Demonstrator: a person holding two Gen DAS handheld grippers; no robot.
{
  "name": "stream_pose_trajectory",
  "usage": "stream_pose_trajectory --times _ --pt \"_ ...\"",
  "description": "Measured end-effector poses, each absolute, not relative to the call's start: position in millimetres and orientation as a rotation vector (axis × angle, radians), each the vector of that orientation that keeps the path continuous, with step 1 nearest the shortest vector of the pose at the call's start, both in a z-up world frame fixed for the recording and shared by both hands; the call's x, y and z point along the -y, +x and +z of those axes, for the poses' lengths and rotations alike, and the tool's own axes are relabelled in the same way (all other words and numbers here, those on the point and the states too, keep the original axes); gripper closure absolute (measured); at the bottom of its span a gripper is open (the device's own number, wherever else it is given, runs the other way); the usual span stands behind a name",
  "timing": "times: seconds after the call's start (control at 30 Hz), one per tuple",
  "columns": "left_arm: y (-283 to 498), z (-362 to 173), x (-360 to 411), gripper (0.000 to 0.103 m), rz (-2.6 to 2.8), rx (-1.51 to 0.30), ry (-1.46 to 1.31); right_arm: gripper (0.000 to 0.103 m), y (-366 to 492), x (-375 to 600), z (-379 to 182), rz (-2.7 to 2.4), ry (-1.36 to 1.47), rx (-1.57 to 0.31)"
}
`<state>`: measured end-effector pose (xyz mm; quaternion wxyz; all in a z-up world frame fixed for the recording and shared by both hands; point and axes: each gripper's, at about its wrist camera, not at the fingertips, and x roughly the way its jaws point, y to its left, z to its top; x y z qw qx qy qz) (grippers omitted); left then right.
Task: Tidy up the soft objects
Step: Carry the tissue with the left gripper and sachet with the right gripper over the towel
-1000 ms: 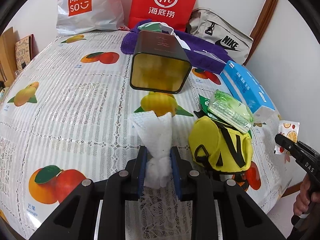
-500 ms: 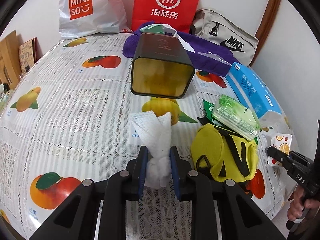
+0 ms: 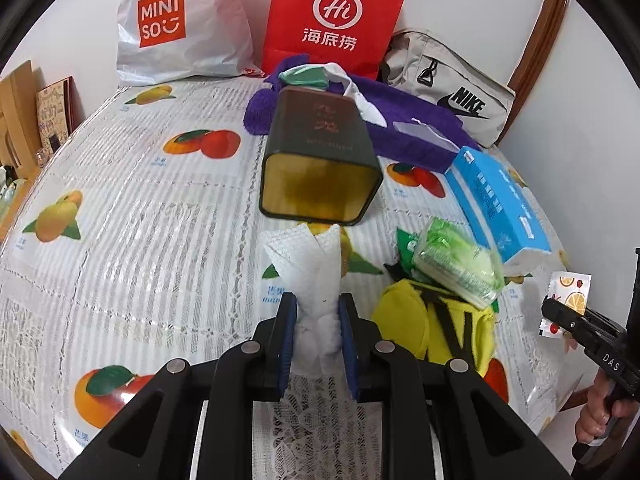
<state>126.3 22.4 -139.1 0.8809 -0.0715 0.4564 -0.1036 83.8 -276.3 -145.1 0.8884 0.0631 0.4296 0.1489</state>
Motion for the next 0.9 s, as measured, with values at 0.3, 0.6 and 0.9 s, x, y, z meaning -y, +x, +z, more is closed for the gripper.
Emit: stream_pose_trajectory --times 0.3,0.6,0.9 --pt "134.7 -112.2 -22.9 0.083 -0.217 -0.919 -0.138 0.089 94.3 277.2 -122.4 0.319 0.096 -0.863" --pt "164.0 -86.6 -19.2 0.083 -0.224 -0.895 -0.138 0.089 117.6 284.9 -106.8 0.306 0.096 -0.850" --pt "193.2 -56.3 -12.1 0.082 -0.237 -0.857 -0.125 0.089 156.4 287.4 -75.2 0.284 0.075 -0.810"
